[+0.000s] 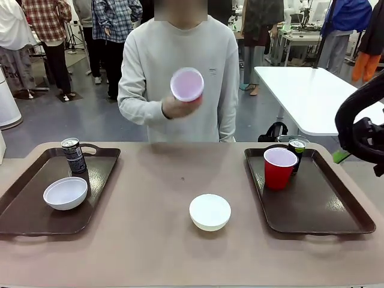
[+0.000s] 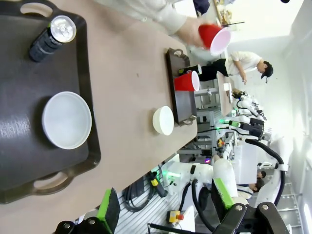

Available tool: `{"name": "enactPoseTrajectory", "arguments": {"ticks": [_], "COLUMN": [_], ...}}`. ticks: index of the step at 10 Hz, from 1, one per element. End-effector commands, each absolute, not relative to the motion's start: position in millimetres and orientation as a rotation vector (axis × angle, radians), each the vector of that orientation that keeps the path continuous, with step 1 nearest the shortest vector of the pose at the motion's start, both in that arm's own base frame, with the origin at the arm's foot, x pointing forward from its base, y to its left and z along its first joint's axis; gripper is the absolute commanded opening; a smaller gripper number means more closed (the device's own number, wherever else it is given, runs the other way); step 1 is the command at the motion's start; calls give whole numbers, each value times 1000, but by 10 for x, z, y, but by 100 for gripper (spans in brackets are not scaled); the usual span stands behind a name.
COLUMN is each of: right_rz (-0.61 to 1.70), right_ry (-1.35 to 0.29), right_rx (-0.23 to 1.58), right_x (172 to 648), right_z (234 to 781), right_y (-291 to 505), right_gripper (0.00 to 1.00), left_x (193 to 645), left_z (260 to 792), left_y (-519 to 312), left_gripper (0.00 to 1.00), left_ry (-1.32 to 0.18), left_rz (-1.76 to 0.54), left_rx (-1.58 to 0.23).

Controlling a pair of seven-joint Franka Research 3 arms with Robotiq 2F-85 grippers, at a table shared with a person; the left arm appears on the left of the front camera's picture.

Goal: Prepare tableware on both trays.
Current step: Pick up a Picnic Bowl from the table and place it on a Handle tray.

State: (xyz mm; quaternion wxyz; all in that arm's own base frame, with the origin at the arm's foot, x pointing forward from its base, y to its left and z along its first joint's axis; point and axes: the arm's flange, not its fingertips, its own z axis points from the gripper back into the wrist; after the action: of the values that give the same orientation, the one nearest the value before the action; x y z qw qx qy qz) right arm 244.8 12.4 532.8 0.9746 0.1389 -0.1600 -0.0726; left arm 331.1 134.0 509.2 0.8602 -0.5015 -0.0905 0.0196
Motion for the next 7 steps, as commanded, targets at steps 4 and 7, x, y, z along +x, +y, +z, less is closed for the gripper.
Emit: {"name": "enactPoseTrajectory", "arguments": {"ticks": [4,7], "right_rz": [-156,406], "right_ry": [-341,-237], "right_rx": [321,203], "right_x": [2370,2562], "right_z": [5397,5365], "right_y": [36,509], "right_gripper": [100,100], "left_x": [3282,3282], "left_z": [5081,5081], "left_y": [1335,1335], "left_gripper": [100,100], "left_ry": [-208,-208], "left_rz": [25,25], "left_rx": [-1073,-1073]}}
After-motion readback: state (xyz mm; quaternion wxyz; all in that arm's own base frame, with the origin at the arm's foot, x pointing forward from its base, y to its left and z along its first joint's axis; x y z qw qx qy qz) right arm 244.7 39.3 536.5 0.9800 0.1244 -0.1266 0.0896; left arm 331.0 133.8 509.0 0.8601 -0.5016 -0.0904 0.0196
